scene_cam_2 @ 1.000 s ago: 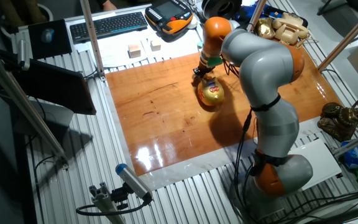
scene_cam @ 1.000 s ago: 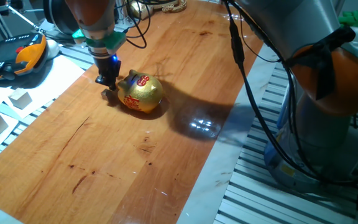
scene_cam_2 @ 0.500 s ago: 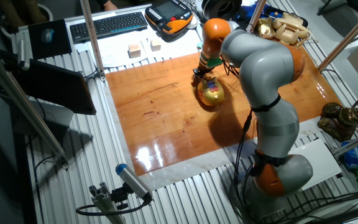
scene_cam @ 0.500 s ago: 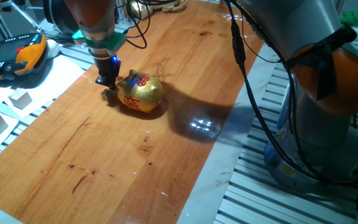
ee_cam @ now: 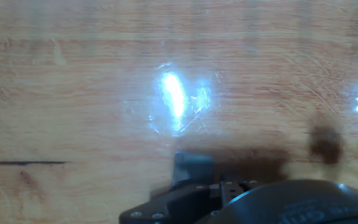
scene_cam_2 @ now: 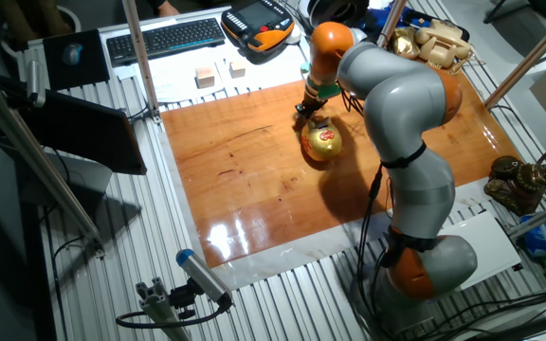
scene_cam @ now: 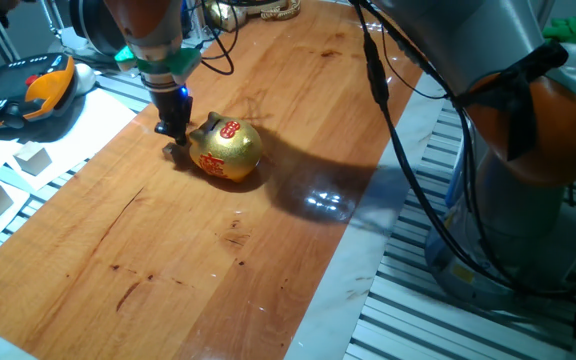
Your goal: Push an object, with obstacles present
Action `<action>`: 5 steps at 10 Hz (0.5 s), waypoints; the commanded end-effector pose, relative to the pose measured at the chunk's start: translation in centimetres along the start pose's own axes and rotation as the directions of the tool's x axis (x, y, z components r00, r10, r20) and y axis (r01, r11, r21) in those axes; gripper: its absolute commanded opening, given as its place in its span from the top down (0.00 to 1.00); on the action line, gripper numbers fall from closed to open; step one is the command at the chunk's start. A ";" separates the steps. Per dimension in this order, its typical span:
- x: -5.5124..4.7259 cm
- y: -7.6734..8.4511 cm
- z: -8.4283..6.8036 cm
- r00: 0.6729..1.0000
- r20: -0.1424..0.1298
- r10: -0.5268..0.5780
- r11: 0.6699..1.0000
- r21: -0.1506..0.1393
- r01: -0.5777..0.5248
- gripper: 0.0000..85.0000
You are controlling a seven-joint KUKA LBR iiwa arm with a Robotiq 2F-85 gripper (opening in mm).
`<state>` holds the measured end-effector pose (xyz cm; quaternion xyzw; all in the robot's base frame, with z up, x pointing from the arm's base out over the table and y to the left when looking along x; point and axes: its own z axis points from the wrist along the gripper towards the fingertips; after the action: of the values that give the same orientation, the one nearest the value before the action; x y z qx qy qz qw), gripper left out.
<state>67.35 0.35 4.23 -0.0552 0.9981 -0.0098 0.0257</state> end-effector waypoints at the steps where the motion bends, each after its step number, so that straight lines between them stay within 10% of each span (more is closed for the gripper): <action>1: 0.0 0.0 0.0 1.000 -0.002 0.025 1.000 0.011 -0.025 1.00; 5: 0.0 0.2 0.0 0.990 -0.024 0.138 0.990 -0.033 -0.138 1.00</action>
<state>67.36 0.54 4.18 0.0123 0.9998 0.0067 0.0168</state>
